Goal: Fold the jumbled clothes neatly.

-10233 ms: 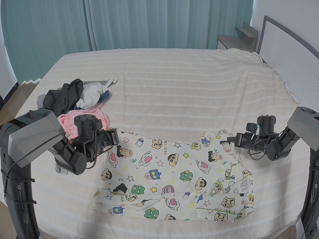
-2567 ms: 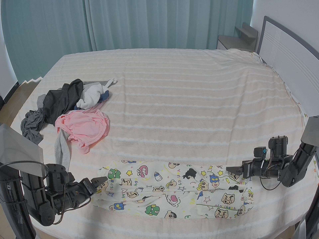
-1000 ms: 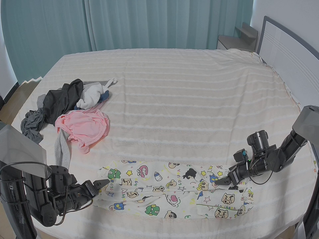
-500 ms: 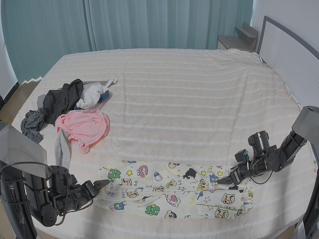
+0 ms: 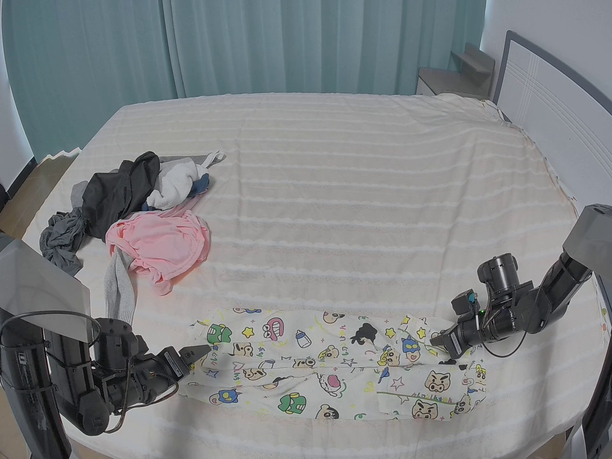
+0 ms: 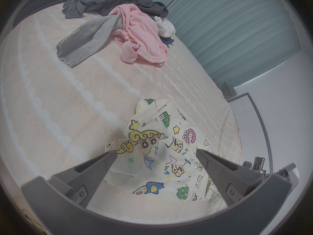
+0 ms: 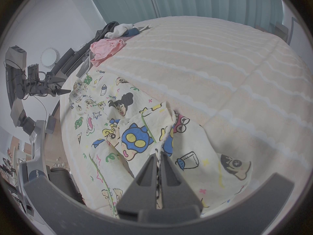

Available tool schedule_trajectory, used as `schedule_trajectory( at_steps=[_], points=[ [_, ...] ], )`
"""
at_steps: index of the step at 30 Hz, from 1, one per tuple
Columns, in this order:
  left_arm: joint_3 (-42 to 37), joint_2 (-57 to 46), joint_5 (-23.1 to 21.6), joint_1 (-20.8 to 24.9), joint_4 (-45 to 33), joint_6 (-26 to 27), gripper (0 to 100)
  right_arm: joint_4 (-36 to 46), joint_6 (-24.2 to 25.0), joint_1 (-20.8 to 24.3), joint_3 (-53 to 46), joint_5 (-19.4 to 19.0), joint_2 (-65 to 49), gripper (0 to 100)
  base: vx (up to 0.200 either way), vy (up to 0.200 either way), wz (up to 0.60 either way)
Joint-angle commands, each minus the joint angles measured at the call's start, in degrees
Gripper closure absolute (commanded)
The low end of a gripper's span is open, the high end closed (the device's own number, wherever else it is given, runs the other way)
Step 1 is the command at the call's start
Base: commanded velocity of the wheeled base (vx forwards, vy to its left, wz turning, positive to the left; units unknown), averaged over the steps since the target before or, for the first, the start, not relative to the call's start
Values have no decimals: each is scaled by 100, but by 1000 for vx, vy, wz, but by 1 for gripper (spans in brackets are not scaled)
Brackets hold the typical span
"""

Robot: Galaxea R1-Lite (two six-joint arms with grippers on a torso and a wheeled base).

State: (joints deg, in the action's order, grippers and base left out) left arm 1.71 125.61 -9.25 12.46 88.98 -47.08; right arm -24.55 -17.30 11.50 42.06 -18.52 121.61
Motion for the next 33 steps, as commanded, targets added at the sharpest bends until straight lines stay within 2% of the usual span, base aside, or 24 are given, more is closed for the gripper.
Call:
schedule_trajectory(
  at_steps=[1,11,18,21,28,29,33],
  points=[
    [-4,7,-6,2,102,-3,0,-111,-10,11,-66,-3,-296,100,0,0,0],
    [-4,-2,2,2,102,-3,0,-1245,-10,98,-339,-3,-243,100,0,0,0],
    [-4,-2,2,2,102,-3,0,-1324,-2,81,-242,41,47,100,0,0,0],
    [-4,7,2,2,102,-3,0,-1377,-2,63,-75,252,240,100,0,0,0],
    [-4,-2,2,2,102,-3,0,-1570,16,63,75,340,486,100,0,0,0],
    [-4,7,2,2,102,-3,0,-1614,16,63,66,375,521,0,0,0,0],
    [-4,7,2,2,102,-3,0,-1746,16,19,57,454,548,0,0,0,0]
  ],
)
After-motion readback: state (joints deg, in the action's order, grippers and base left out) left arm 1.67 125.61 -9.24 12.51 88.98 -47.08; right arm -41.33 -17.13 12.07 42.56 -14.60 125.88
